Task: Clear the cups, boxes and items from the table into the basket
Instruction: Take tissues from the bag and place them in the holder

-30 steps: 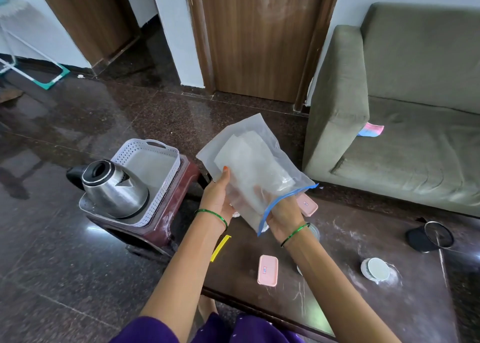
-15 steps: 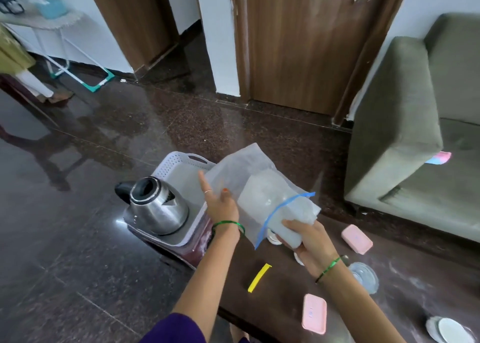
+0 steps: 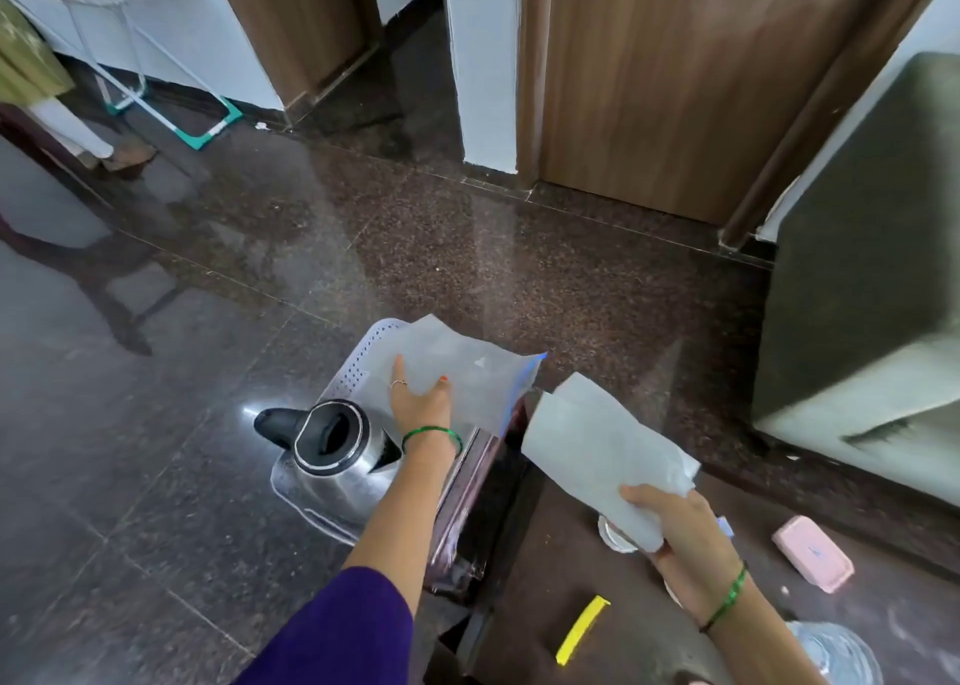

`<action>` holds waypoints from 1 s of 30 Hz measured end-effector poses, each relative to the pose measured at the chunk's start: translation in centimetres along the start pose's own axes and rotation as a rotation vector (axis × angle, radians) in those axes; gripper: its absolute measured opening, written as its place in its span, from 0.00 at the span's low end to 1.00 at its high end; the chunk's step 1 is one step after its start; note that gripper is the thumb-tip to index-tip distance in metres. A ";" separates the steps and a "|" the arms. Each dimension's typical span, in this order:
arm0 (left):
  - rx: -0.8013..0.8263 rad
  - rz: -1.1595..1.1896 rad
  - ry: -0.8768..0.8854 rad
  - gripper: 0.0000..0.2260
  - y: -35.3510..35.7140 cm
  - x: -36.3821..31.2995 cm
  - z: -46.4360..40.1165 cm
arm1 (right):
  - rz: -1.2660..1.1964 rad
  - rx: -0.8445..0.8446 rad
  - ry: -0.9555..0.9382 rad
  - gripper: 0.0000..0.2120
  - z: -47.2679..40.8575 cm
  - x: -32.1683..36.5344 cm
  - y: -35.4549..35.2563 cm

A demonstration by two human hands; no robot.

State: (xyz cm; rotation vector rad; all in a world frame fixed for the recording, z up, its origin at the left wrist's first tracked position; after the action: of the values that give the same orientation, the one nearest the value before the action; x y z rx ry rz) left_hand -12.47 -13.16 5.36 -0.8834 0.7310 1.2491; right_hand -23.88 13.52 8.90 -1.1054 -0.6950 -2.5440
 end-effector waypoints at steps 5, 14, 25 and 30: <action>-0.091 0.107 0.011 0.33 0.7 2.0 -5.9 | 0.023 -0.116 0.009 0.15 -1.7 -0.9 -1.3; -0.094 -0.485 -0.054 0.30 1.8 8.5 -11.0 | 0.123 -0.196 0.062 0.14 -4.5 -3.2 -2.0; 0.039 -1.342 -0.310 0.35 4.1 11.2 -12.6 | 0.070 -0.217 0.020 0.15 -6.6 -3.4 -1.6; 0.137 -1.451 -0.272 0.34 4.0 10.0 -13.2 | 0.031 -0.200 0.018 0.16 -6.7 -3.3 -1.6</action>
State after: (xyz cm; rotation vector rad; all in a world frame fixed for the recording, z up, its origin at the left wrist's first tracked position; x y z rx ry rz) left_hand -14.55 -19.60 -10.29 -0.8063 -0.1383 -0.0036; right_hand -26.43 11.54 2.03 -1.1426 -0.4219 -2.6391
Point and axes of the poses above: each hand's wrist, its own z-axis away from the middle knuckle, its own y-axis out of the palm, x = y × z, the point moved 5 cm from there along -z, towards the middle knuckle, and after that the axes turned 6 degrees about -y, right-handed, at the moved point
